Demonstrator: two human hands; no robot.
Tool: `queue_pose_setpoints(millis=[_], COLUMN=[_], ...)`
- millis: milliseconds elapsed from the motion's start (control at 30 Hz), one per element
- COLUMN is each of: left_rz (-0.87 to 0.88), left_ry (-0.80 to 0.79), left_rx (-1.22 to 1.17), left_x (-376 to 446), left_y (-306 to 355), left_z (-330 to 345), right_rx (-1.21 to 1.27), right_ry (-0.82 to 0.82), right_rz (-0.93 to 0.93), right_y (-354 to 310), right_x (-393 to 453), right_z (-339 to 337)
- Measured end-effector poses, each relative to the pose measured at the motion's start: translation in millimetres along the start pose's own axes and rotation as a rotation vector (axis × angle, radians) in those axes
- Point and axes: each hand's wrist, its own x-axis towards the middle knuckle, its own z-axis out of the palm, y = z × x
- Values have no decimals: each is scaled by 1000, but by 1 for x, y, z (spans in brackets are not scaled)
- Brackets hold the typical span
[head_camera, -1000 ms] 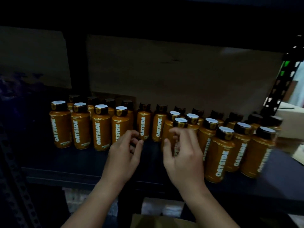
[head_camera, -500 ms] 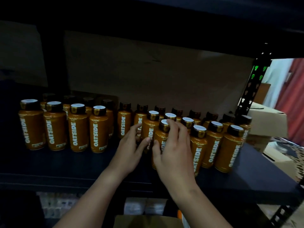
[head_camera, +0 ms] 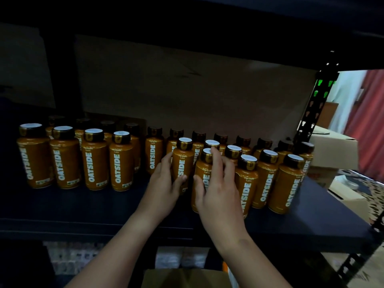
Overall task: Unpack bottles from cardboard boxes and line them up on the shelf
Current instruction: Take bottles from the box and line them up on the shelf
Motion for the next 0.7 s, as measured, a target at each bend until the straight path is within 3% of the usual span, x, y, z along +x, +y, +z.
queue_pose_setpoints(millis=[267, 700], left_rz=[-28, -35], left_ry=[118, 291], left_rx=[96, 247], left_x=[-24, -36], left_y=[-8, -10], left_z=[-44, -52], right_rx=[-19, 177], right_ry=[32, -132], right_rz=[11, 119], right_y=[-9, -24], right_x=[-3, 8], right_z=[14, 51])
